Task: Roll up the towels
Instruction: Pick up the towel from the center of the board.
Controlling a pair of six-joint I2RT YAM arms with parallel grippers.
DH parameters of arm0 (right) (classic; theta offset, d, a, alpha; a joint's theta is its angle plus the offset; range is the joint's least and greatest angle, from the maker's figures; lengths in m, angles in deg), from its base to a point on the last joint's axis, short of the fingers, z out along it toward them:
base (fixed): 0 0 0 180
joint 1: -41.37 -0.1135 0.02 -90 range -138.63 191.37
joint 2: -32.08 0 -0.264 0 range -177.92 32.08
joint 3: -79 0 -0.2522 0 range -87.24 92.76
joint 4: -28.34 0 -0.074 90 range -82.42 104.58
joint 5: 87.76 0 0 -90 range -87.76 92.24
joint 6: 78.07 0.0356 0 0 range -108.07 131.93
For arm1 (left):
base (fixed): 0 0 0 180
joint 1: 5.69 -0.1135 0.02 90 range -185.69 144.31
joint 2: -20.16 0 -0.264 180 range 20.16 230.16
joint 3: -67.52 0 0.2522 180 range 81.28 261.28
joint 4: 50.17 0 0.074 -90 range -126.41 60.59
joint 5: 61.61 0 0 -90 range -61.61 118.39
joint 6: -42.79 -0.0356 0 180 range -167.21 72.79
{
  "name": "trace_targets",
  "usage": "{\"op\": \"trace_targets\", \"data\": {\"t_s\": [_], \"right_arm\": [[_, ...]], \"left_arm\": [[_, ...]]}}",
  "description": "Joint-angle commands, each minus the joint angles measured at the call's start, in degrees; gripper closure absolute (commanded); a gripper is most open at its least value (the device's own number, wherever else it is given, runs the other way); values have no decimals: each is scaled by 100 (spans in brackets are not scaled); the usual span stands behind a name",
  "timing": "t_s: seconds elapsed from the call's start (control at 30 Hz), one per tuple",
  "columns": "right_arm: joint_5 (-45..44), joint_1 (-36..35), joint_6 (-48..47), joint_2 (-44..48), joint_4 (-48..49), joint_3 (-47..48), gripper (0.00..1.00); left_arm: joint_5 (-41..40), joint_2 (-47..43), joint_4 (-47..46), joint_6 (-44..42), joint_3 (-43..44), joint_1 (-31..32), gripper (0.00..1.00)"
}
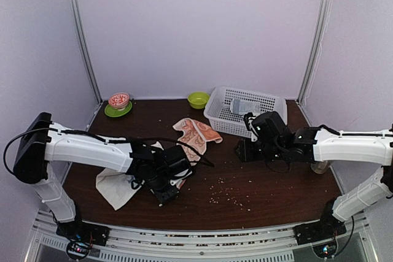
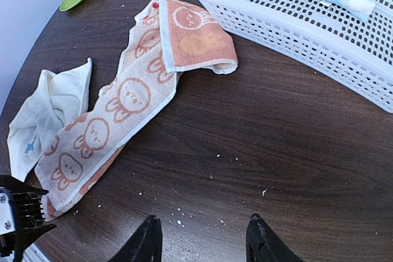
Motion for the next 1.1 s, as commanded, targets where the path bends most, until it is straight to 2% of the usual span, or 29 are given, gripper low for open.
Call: {"op": "trace_targets", "data": {"t_s": [0.0, 0.23, 0.5, 0.67, 0.8, 0.93, 1.07], "right_arm": [[-160, 35, -70, 55, -2, 69, 52], [-228, 44, -102, 109, -51, 84, 52], [-225, 47, -97, 117, -69, 93, 52], [-206, 54, -83, 106, -60, 109, 52], [-163, 49, -67, 63, -33, 126, 52], [-5, 54, 6, -24, 22, 110, 52], [175, 53, 129, -74, 125, 58, 53]], "left_arm": [[188, 245, -92, -161, 203, -25, 50], [-185, 726, 46, -199, 341, -30, 62], [-548, 672, 78, -72, 355, -183, 80], [-615, 365, 53, -24, 263, -291, 85], [-625, 127, -4, 59, 199, -341, 100], [-480, -438, -279, 273, -8, -460, 100], [28, -1294, -600, 491, -77, -508, 100]]}}
